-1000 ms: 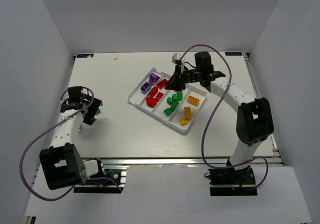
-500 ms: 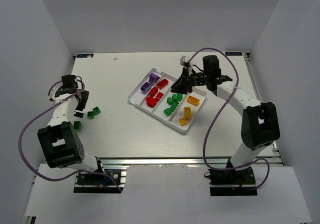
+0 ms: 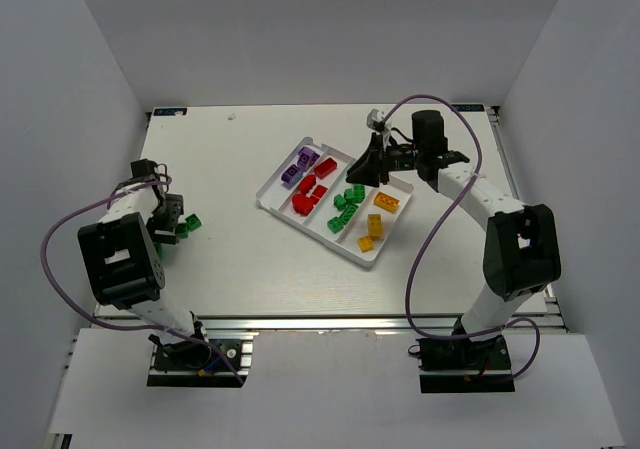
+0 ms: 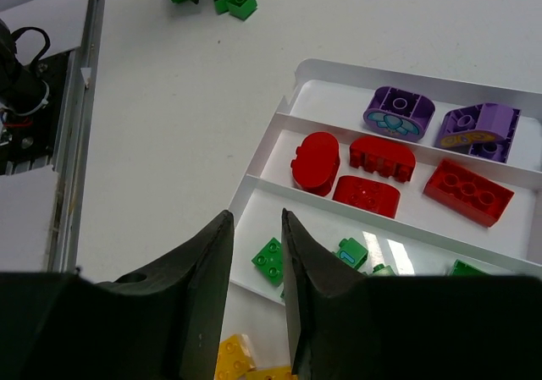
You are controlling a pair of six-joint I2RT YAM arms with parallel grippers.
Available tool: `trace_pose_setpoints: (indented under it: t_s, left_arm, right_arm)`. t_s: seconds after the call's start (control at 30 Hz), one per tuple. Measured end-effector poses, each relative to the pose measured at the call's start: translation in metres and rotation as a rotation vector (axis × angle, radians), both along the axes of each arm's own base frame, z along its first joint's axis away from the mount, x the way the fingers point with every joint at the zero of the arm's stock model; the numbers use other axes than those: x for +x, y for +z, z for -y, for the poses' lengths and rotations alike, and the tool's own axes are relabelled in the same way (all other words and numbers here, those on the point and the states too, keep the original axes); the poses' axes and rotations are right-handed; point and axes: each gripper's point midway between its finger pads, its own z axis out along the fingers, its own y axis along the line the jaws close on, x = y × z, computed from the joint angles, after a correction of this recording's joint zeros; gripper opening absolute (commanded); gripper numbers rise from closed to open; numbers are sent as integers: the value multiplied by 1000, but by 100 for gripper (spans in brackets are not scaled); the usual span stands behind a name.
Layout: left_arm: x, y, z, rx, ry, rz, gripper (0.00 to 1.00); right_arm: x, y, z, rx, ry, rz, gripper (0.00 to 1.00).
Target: Sort the legos into containers by color
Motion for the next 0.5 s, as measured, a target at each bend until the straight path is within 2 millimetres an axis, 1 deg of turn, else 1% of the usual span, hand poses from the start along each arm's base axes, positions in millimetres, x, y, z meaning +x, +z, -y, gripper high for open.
trace_pose_setpoints:
  t_s: [0.1,0.27,0.37,0.5]
  left_arm:
    - [-1,-4,0,-8,9,-10,83]
    - [0,-5,-4,-9,22,-3,76]
    - [1,-10,-4,-13,25,-10,71]
    - [0,-18,-4,-21,24,-30,70]
  right_arm:
    - [3,1,3,3,-12,-1,35]
    - [8,1,8,5,-28,-2,35]
    - [9,1,10,5,-34,-3,35]
    - [10,1,12,5,-38,-4,36]
